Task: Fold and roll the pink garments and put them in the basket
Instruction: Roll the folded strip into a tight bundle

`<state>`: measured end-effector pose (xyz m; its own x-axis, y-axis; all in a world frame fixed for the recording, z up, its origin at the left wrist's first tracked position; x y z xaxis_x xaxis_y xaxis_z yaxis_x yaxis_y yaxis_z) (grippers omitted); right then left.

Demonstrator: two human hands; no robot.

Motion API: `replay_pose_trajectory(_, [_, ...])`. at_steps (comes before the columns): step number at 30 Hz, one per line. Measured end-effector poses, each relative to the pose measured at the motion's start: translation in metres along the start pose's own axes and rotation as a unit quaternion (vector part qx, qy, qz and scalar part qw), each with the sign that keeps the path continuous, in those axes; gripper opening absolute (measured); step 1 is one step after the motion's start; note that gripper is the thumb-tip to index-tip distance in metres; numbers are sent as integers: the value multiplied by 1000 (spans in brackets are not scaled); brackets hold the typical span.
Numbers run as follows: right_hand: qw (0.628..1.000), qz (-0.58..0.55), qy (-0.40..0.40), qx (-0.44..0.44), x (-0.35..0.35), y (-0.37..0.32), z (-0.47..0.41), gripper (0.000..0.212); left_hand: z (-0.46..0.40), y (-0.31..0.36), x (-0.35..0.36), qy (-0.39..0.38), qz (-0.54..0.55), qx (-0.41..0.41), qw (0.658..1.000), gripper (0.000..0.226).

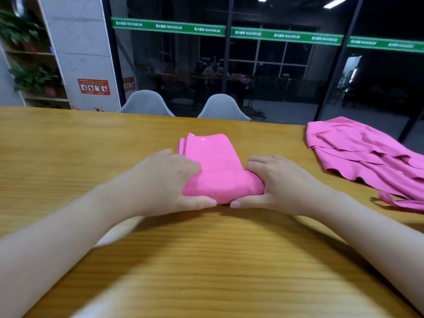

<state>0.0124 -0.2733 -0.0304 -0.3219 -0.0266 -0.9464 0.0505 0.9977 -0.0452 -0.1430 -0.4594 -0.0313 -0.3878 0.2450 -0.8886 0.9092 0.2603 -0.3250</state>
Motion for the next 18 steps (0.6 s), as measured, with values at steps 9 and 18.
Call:
replay_pose_trajectory(9, [962, -258, -55, 72, 4, 11, -3, 60, 2, 7, -1, 94, -26, 20, 995, 71])
replay_pose_trajectory(18, [997, -16, 34, -69, 1, 3, 1, 78, 4, 5, -11, -100, 129, -77, 984, 70])
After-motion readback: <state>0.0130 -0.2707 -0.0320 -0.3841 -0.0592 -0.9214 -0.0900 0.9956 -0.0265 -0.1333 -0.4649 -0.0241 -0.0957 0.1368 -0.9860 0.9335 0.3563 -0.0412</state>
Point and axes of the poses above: each hand's wrist, its own z-axis away from the middle knuckle, its own x-axis out of the palm, y = z × x, the point moved 3 cm from there along -z, towards the middle knuckle, and after that the axes turned 7 degrees about -z, right-handed, at the moved point
